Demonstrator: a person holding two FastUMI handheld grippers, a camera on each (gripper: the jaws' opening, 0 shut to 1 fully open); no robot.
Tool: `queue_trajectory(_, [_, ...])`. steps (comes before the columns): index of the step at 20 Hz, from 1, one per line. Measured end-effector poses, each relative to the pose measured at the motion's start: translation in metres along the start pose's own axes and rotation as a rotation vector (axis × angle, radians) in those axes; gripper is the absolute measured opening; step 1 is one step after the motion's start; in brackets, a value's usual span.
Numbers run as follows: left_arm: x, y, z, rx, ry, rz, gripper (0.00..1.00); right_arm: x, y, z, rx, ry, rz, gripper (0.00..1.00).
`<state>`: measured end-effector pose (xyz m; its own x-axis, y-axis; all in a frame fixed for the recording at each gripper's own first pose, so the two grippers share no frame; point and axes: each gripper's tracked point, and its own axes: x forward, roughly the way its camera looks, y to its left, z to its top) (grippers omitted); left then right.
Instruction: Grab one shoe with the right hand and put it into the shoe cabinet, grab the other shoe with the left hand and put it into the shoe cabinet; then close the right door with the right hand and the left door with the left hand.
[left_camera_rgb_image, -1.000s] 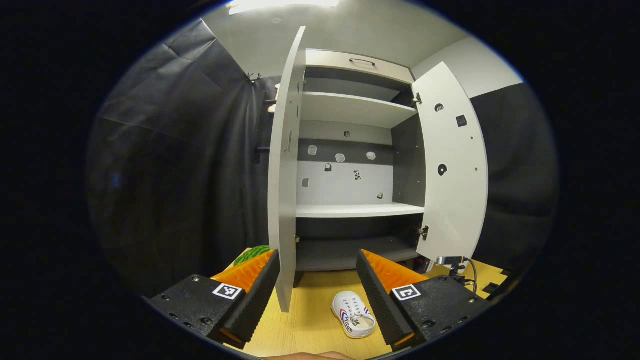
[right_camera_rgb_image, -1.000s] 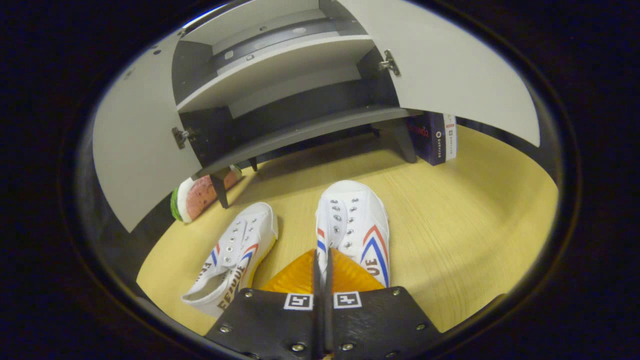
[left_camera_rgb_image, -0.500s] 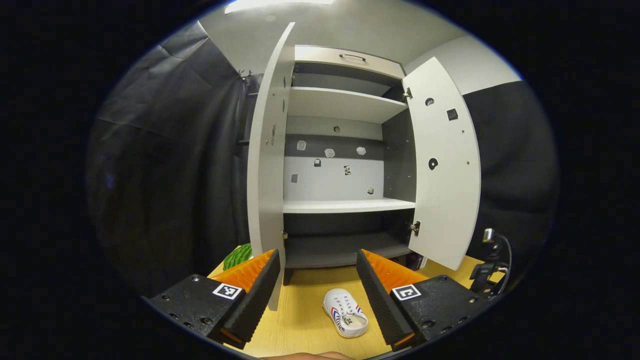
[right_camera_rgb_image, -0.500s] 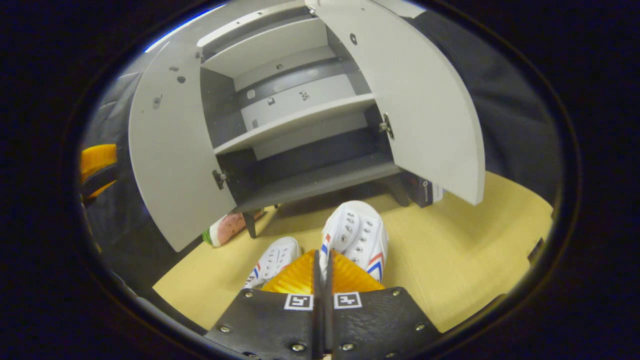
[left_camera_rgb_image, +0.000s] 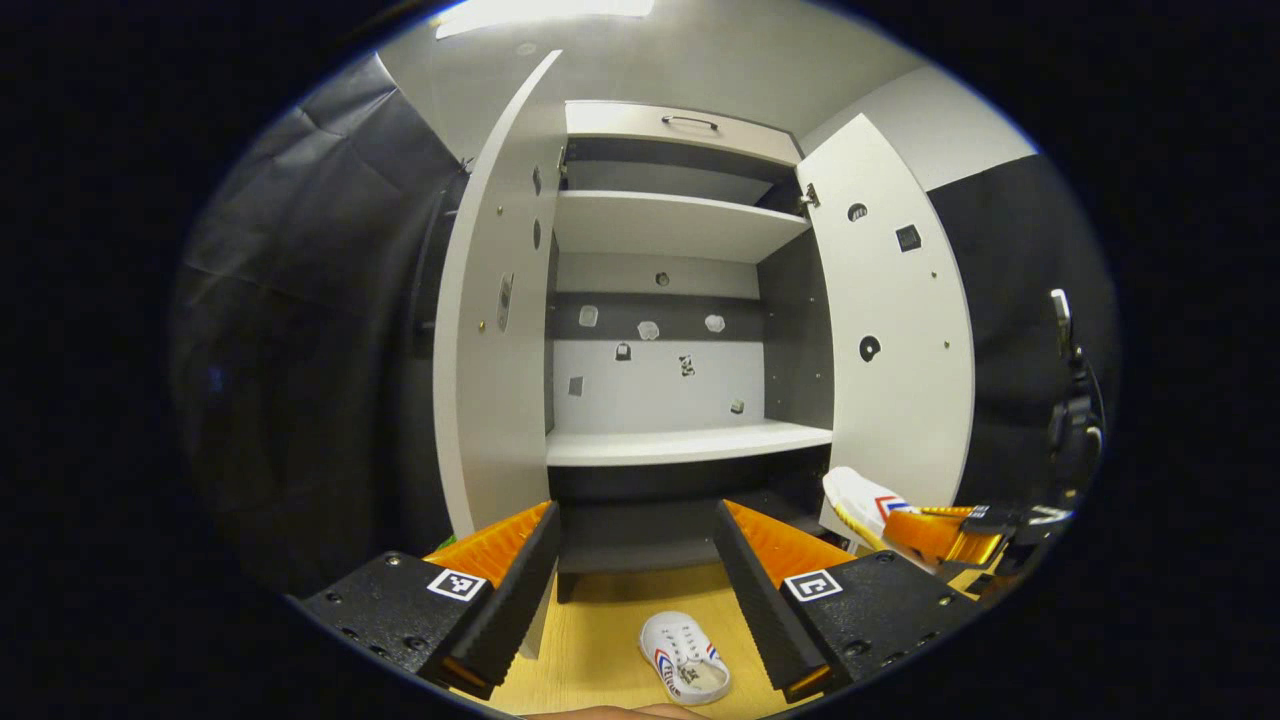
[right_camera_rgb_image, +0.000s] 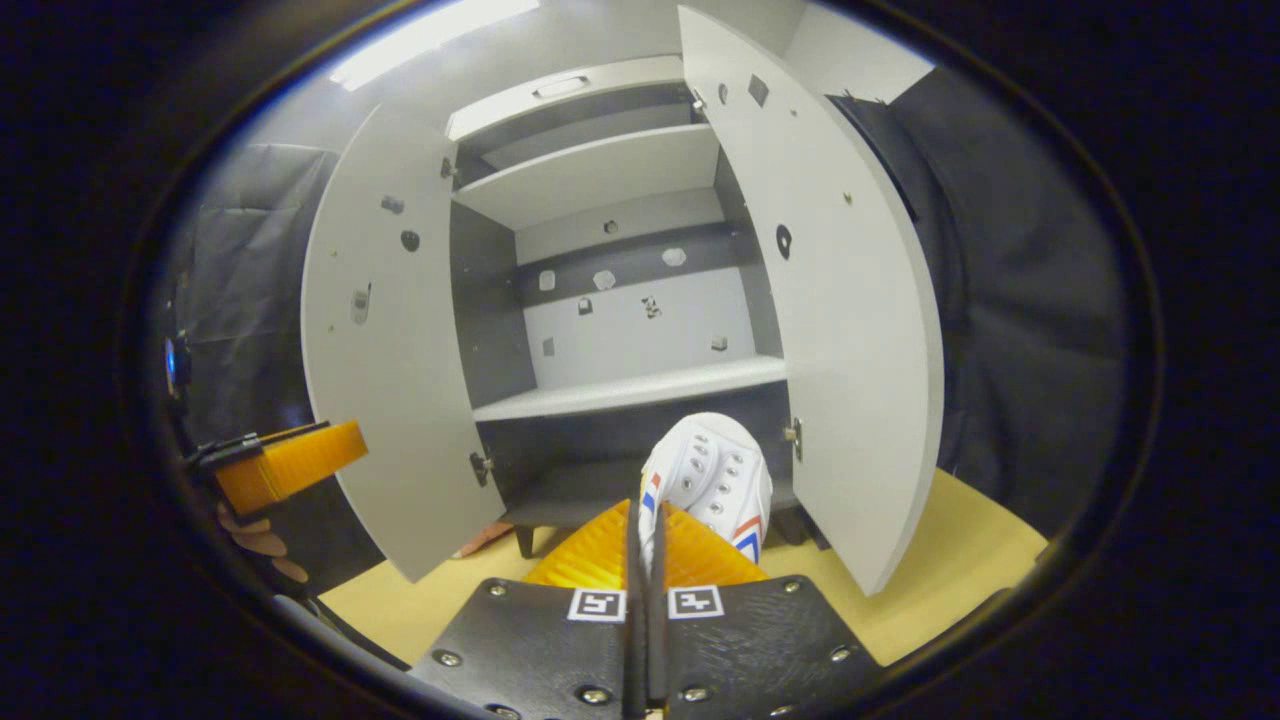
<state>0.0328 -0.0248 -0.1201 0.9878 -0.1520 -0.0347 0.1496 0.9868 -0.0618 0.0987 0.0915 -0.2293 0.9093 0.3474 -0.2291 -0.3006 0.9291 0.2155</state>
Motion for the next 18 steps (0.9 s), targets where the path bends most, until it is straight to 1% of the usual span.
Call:
queue_trajectory(1, [0.008,-0.003,0.004,-0.014,-0.005,-0.007,0.89,0.006,0.000,0.021,-0.007,-0.018,-0.001,0.01])
queue_trajectory(2, [0.016,-0.009,0.007,-0.026,-0.003,-0.025,0.89,0.010,-0.001,0.036,-0.014,-0.031,-0.002,0.01])
queue_trajectory(3, [0.023,-0.015,0.008,-0.041,0.006,-0.042,0.93,0.017,-0.003,0.055,-0.025,-0.043,-0.003,0.01])
queue_trajectory(5, [0.036,-0.022,0.015,-0.065,0.004,-0.072,0.93,0.035,-0.008,0.095,-0.051,-0.065,-0.024,0.01])
queue_trajectory(8, [0.056,-0.024,0.021,-0.070,-0.028,-0.079,0.93,0.070,-0.015,0.148,-0.123,-0.098,-0.075,0.01])
queue_trajectory(10, [0.064,-0.024,0.017,-0.060,-0.023,-0.087,0.93,0.102,-0.018,0.177,-0.171,-0.110,-0.102,0.01])
queue_trajectory(11, [0.068,-0.022,0.017,-0.054,-0.024,-0.092,0.93,0.117,-0.019,0.185,-0.187,-0.102,-0.110,0.01])
queue_trajectory(14, [0.083,-0.006,0.008,-0.075,0.007,-0.058,0.93,0.173,-0.022,0.193,-0.203,-0.051,-0.116,0.01])
queue_trajectory(17, [0.096,-0.004,-0.002,-0.081,0.047,-0.075,0.93,0.224,-0.019,0.180,-0.221,0.004,-0.109,0.01])
queue_trajectory(18, [0.101,-0.001,-0.004,-0.081,0.058,-0.070,0.93,0.240,-0.017,0.174,-0.235,0.022,-0.105,0.01])
